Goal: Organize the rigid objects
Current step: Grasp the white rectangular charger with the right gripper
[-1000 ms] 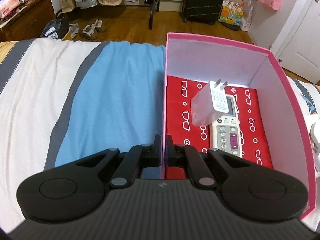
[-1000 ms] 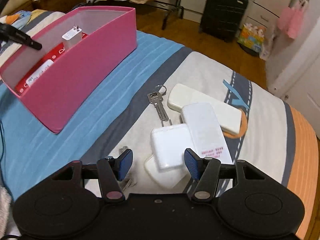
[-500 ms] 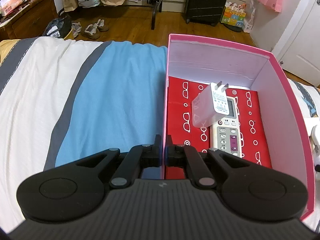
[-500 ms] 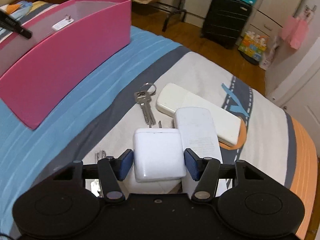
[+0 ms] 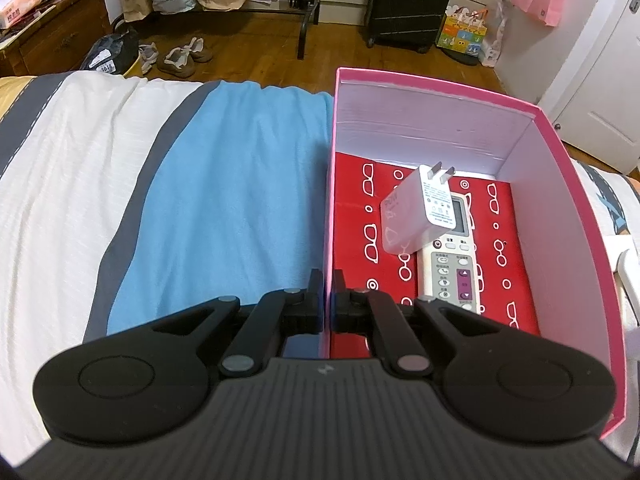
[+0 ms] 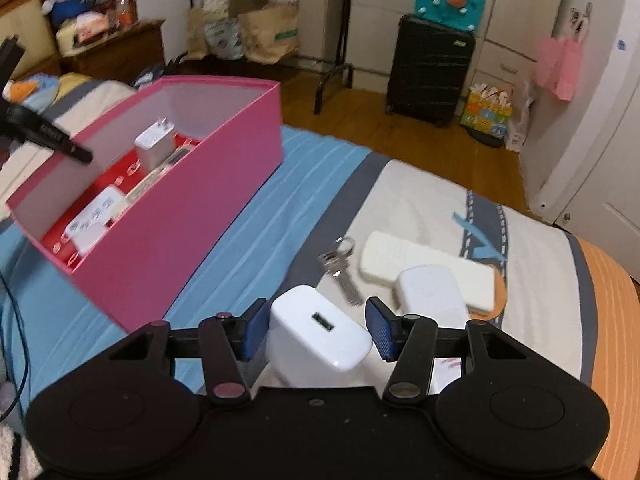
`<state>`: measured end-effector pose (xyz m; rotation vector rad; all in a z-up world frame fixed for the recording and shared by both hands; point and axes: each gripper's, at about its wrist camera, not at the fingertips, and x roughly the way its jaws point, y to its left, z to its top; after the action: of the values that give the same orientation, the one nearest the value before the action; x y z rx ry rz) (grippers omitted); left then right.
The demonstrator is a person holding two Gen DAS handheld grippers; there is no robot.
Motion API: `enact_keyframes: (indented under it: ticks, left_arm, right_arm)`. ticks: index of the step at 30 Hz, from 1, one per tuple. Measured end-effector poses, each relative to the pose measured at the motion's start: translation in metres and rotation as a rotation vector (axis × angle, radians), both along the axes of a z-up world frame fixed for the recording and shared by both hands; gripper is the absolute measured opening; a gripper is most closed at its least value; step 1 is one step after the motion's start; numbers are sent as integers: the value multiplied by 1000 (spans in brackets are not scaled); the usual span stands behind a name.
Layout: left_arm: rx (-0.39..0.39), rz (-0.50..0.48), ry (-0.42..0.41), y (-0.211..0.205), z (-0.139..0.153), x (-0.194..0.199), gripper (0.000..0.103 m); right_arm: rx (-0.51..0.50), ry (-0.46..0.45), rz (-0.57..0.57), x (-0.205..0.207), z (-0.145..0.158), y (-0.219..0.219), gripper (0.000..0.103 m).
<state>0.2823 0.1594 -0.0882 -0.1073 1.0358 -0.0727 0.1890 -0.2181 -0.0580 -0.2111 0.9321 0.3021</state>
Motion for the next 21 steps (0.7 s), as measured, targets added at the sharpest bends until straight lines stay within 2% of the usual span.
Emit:
enact_keyframes:
  ticks: [3,4,7,8,10,11,14,17,21]
  left_arm:
    - [-6,-3,-4,1,1,-2,3]
    - [-5,-3,-4,1,1,-2,3]
    - [5,-8,-9,0,2,-4,3]
    - [7,-10,-12,0,3,-5,2]
    - [5,-11,-19,0,6,-7,2]
    - [0,-9,-20,1,7,-8,2]
    - [-12,-6,-22,3,9,-9,2]
    - [-14,-4,-24,3,9,-9,2]
    - [-17,0,-26,3,9,-9,2]
  right_arm:
    - [-11,13,-15,-2,-1,6,11]
    - [-5,20,-24,-2,0,5,6]
    - [51,85,-12,0,-2,1,6]
    - [52,87,-8,-1,-3,2,12]
    - [49,84,1,-5,-2,4,15]
    - [52,77,0,-6,-2,3,26]
    - [44,83,-12,-5,-5,2,45]
    - [-57,75,-11,-4,-15,5,49]
    - [-32,158,-51,5,-39,-1,45]
